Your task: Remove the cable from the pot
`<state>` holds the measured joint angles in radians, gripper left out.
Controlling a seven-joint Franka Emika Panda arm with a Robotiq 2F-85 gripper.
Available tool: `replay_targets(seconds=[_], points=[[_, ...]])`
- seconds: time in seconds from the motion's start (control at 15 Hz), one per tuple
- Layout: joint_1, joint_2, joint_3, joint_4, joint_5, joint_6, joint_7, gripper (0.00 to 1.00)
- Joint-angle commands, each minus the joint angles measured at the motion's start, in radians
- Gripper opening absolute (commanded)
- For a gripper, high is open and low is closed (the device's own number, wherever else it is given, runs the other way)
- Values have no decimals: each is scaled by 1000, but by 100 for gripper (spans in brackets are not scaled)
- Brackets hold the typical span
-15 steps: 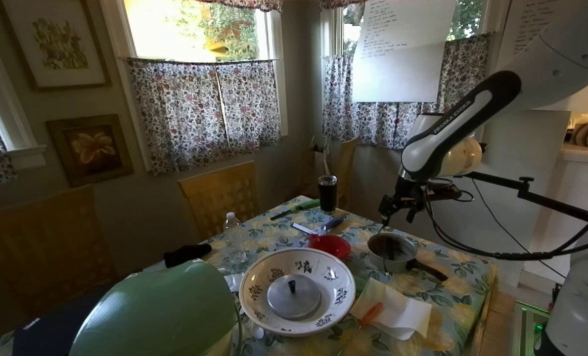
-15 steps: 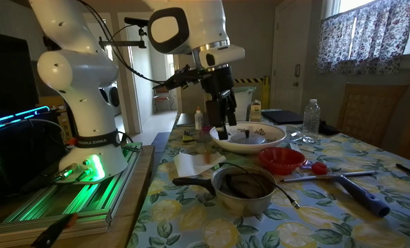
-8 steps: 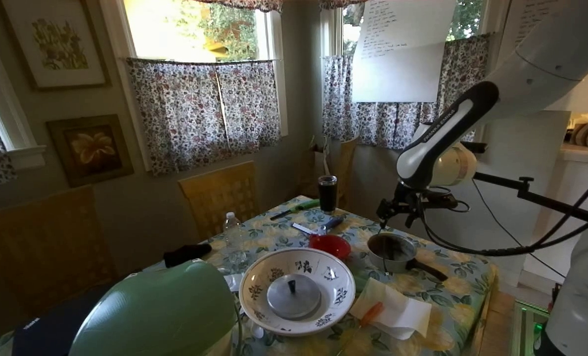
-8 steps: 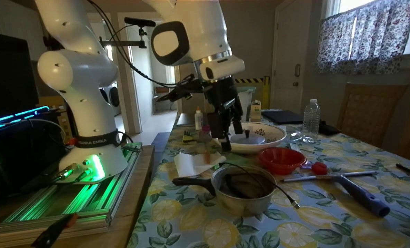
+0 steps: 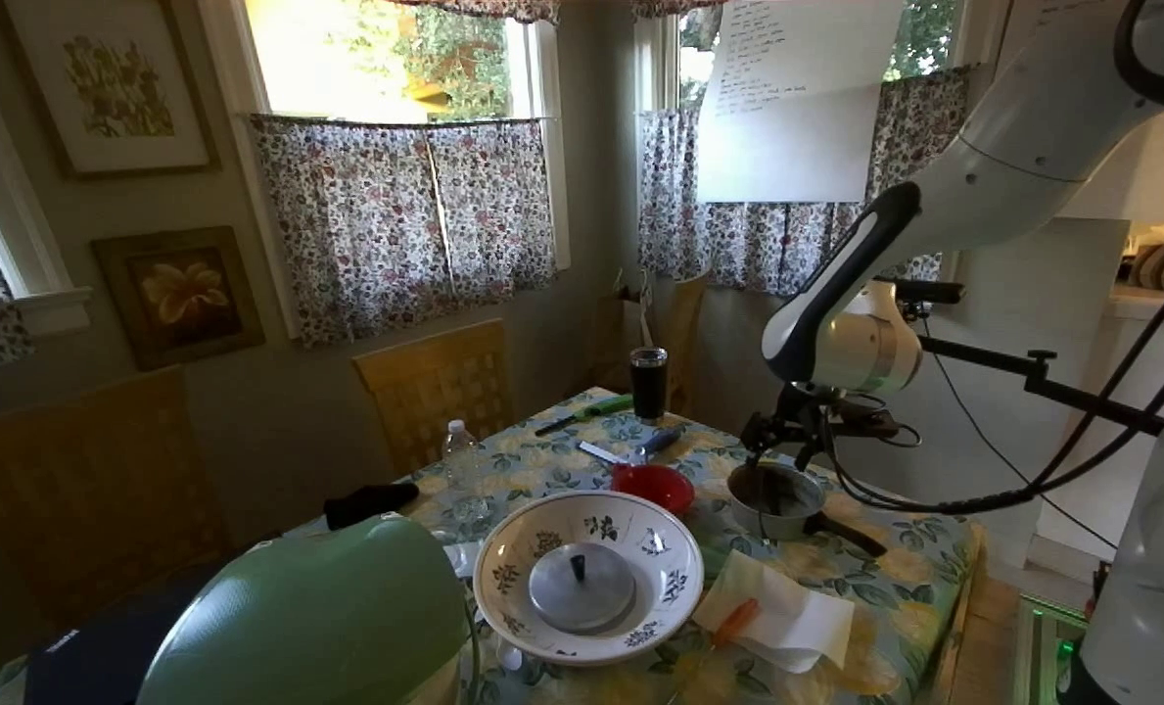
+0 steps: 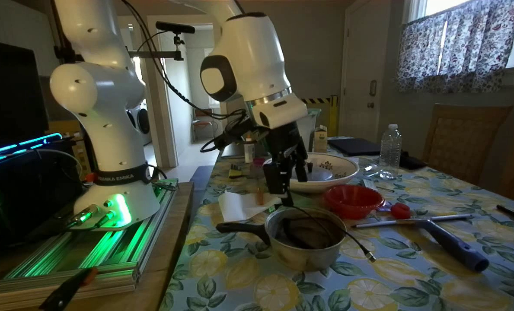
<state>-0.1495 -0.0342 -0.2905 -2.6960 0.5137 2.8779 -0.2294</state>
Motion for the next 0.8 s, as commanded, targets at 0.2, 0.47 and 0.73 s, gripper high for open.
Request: replay_targets(seconds=[0.2, 0.47, 0.73], points=[[2, 140, 12, 90, 204, 23, -173, 100], [-3, 205, 30, 134, 260, 18, -207, 100], [-3, 264, 46, 163, 252, 26, -196, 95]])
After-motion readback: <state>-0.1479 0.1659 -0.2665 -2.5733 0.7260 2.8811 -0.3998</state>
